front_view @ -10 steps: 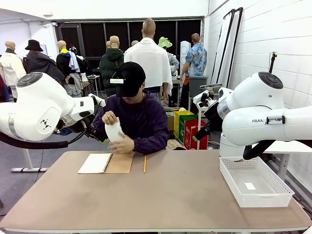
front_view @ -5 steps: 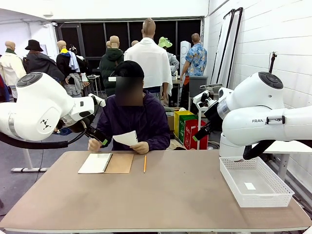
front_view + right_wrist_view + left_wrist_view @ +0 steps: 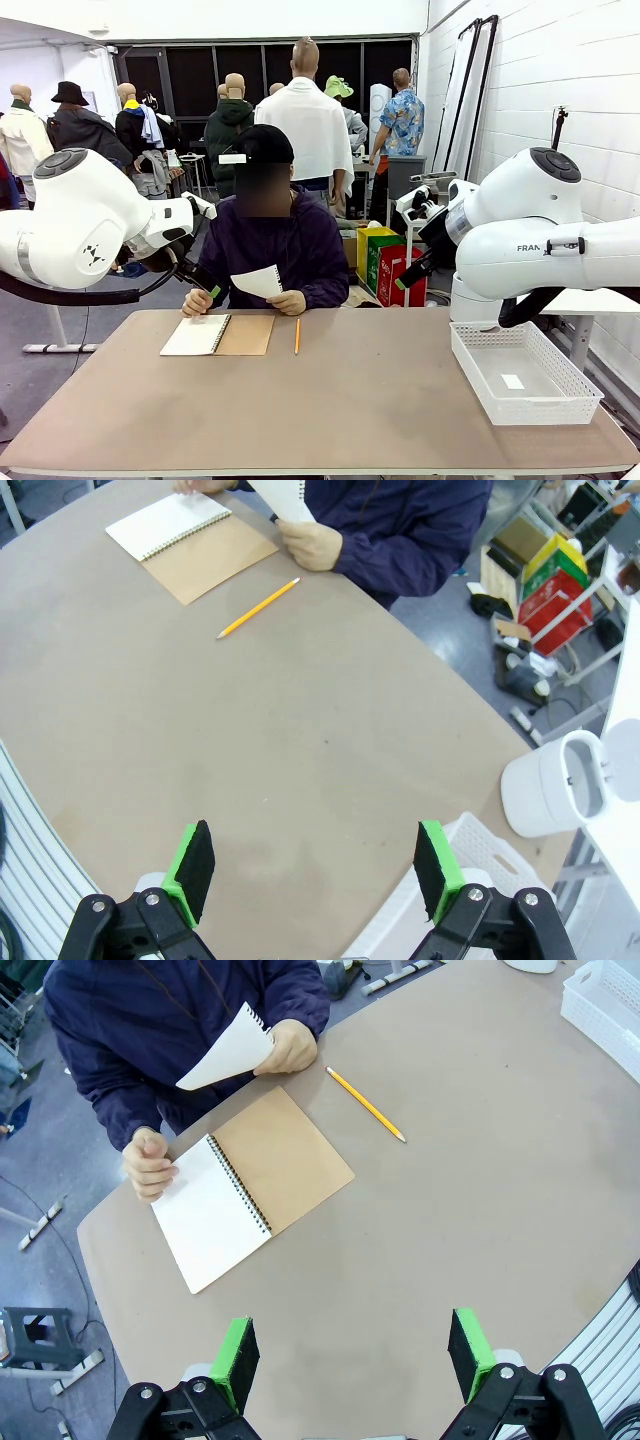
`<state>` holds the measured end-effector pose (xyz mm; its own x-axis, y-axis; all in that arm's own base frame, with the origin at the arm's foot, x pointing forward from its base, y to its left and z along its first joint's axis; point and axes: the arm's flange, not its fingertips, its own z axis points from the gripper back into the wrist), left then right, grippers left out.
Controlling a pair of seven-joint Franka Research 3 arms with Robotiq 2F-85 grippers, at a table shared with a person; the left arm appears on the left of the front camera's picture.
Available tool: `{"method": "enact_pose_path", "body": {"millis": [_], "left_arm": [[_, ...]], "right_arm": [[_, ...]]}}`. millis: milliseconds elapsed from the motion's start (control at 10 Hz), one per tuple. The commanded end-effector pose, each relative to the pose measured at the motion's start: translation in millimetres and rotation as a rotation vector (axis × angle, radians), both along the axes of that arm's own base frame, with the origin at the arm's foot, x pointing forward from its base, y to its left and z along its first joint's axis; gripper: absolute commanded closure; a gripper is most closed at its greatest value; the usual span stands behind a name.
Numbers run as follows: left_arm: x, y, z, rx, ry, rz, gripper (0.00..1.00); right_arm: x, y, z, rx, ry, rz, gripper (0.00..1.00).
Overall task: Sort the paper based on its condition.
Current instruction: If a person hands you a paper, place it in the Organizing basket , and if it's crumpled, put it in the Trash can.
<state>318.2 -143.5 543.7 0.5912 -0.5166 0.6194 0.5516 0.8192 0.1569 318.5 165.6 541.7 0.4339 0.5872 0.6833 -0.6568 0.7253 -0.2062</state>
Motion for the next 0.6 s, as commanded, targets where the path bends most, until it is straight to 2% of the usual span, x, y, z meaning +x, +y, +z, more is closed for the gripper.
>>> {"method": "enact_pose_path", "body": {"millis": [0,500], "left_arm": [[-0.2,-0.1,-0.3,0.001,0.002,-0.012,0.00],[-0.2,-0.1,-0.3,0.001,0.002,-0.012,0.00]], "right_arm": [[0.4,-0.1,-0.5,0.001,0.002,0.001,0.00],[0.4,-0.1,-0.5,0.001,0.002,0.001,0.00]]}}
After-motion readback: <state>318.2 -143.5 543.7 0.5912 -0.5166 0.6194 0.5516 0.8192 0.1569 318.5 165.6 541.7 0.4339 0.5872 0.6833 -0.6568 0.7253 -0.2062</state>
